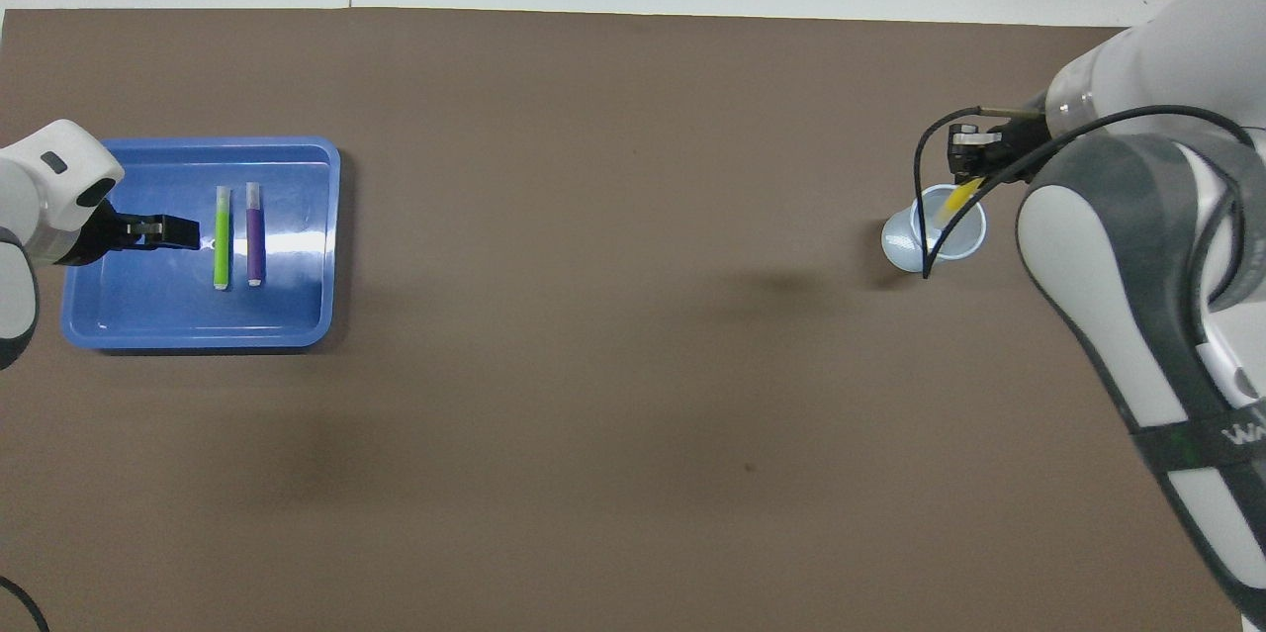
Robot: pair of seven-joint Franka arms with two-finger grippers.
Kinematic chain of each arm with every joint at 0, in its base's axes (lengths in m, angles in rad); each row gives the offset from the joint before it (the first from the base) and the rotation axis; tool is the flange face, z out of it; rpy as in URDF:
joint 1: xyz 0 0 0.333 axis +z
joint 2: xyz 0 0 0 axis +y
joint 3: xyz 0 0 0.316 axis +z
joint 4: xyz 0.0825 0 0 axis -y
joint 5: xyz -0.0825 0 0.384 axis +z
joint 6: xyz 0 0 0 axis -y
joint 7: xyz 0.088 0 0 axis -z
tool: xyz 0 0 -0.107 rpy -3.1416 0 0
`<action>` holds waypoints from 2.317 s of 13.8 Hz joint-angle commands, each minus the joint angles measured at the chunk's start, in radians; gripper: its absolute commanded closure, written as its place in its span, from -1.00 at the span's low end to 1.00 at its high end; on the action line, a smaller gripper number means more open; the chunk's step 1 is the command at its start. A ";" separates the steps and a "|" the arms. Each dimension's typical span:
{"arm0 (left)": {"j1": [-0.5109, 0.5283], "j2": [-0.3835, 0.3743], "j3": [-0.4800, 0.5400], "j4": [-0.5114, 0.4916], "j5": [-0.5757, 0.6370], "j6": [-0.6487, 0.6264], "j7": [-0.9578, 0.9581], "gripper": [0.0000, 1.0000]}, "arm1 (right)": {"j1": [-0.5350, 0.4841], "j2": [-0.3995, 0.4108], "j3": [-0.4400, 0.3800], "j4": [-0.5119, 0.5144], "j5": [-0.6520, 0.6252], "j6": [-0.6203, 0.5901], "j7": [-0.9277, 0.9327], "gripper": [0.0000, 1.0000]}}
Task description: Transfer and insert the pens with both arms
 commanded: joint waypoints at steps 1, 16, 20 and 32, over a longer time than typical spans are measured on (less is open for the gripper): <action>0.018 0.132 -0.010 0.170 0.052 -0.092 0.011 -0.71 | -0.067 -0.051 0.015 -0.111 -0.022 0.072 -0.125 1.00; 0.024 0.218 -0.013 0.097 -0.035 0.030 -0.016 -0.10 | -0.085 -0.018 0.023 -0.234 -0.020 0.309 -0.033 1.00; 0.024 0.218 -0.013 0.071 -0.037 0.052 -0.016 0.34 | -0.048 0.001 0.024 -0.254 -0.019 0.312 0.085 1.00; 0.014 0.231 -0.011 0.098 -0.140 0.101 -0.042 0.19 | 0.007 -0.005 0.026 -0.249 0.001 0.292 0.224 -0.77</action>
